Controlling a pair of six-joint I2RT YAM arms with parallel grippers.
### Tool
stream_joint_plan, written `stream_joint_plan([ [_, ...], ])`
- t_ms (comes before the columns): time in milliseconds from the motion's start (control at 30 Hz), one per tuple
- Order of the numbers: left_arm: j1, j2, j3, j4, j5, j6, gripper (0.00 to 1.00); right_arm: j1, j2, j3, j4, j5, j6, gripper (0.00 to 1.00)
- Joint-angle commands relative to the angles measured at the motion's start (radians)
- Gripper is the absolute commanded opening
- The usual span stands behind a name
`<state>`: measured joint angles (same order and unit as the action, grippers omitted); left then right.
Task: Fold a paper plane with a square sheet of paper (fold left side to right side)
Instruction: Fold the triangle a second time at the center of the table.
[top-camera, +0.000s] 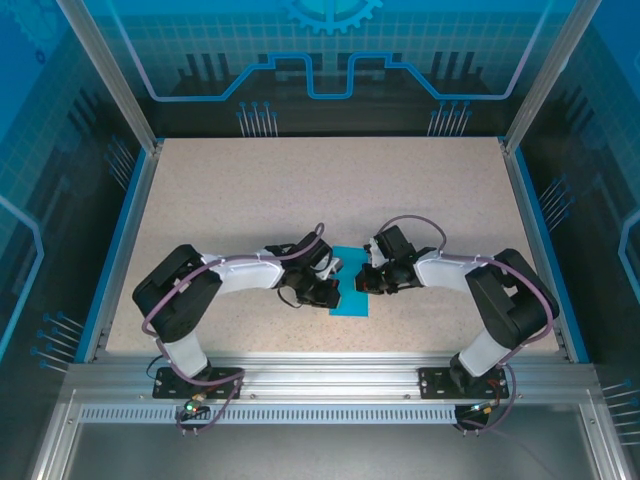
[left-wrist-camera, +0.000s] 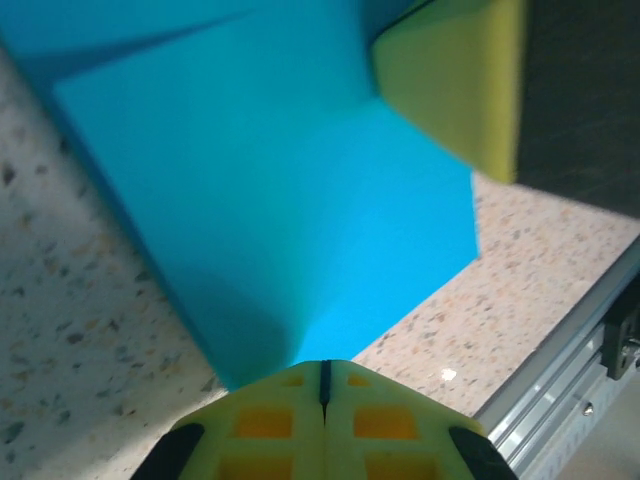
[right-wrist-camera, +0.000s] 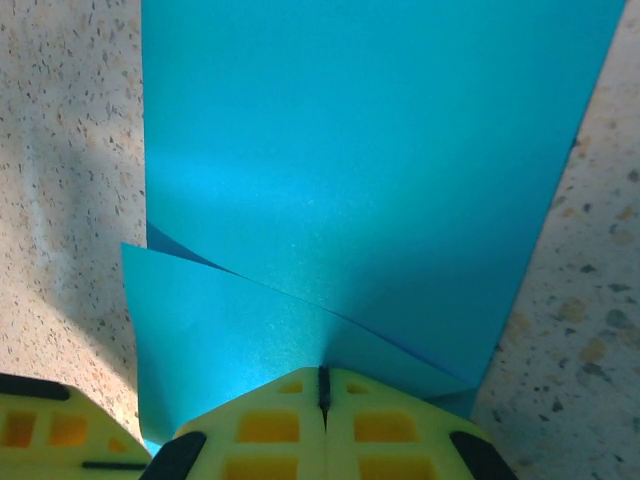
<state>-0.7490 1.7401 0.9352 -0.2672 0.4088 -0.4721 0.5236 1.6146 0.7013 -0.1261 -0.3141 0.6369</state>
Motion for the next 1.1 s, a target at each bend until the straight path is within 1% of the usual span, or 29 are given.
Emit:
stream_joint_plan([
  [0, -0.004, 0.001, 0.056, -0.034, 0.035, 0.027, 0.03, 0.009, 0.035, -0.006, -0.055, 0.022, 0.012, 0.0],
  [267, -0.005, 0.096, 0.118, -0.041, 0.041, 0.051, 0.03, 0.01, 0.03, -0.003, -0.064, 0.021, 0.006, 0.0],
  [567, -0.006, 0.14, 0.103, -0.059, 0.023, 0.065, 0.03, 0.009, 0.033, 0.003, -0.09, 0.037, 0.0, 0.0],
  [700, -0.006, 0.131, 0.072, -0.059, 0.015, 0.062, 0.02, 0.006, 0.038, 0.008, -0.103, 0.044, -0.002, 0.0],
  [1067, -0.007, 0.04, -0.05, -0.069, -0.015, 0.044, 0.02, -0.024, 0.058, 0.012, -0.113, 0.031, -0.022, 0.0],
])
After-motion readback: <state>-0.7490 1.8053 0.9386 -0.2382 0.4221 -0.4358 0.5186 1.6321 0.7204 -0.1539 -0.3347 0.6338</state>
